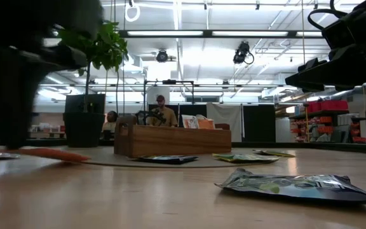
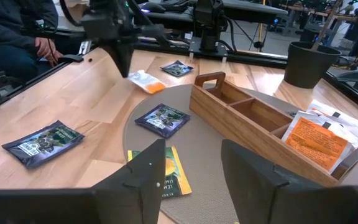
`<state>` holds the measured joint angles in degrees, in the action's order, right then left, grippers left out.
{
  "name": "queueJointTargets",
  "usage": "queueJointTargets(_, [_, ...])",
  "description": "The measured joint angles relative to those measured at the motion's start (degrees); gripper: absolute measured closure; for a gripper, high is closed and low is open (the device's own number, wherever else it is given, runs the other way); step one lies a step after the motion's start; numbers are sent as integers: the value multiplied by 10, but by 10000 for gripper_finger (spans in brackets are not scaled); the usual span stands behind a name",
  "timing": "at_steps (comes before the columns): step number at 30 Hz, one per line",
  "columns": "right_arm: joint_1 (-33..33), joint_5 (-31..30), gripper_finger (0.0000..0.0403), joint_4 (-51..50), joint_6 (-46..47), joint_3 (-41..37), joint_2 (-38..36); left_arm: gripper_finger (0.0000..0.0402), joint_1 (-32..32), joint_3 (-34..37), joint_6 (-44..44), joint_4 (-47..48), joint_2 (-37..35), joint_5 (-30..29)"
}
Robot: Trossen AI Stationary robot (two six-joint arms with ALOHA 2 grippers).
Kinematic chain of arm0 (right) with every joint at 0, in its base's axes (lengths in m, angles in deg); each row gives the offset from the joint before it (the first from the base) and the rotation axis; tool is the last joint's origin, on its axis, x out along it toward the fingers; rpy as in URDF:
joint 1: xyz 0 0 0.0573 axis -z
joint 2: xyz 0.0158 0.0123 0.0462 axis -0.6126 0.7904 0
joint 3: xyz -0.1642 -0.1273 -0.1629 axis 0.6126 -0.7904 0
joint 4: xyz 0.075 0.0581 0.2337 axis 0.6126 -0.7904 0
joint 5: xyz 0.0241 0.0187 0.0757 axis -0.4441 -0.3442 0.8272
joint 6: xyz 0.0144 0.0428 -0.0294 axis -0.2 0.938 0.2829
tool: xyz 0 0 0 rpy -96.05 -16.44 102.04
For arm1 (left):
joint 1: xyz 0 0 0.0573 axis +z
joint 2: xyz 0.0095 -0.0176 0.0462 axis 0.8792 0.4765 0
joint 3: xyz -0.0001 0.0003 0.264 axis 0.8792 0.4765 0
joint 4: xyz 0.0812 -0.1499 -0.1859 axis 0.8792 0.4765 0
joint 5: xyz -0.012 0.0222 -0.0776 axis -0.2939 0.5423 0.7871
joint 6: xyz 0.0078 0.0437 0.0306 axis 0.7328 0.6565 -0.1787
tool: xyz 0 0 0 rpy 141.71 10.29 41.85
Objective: Pick & Place Tea
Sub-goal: Put the orange tea bag into the right section of the wooden organizer
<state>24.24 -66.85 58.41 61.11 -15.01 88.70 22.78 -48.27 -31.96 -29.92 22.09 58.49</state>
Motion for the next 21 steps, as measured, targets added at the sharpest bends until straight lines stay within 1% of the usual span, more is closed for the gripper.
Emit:
queueJointTargets(5, [0, 0, 238, 0, 0, 0, 0, 400, -2, -19, 10, 1, 0, 4])
queueJointTargets(10, [0, 3, 238, 0, -2, 0, 0, 401, 4, -52, 27, 28, -1, 0])
queueJointTargets(16, [-1, 16, 238, 5, -4, 0, 0, 401, 23, -100, 75, 55, -2, 0])
queueJointTargets(21, [-1, 31, 238, 21, -9, 0, 0, 401, 49, -135, 132, 56, -3, -16])
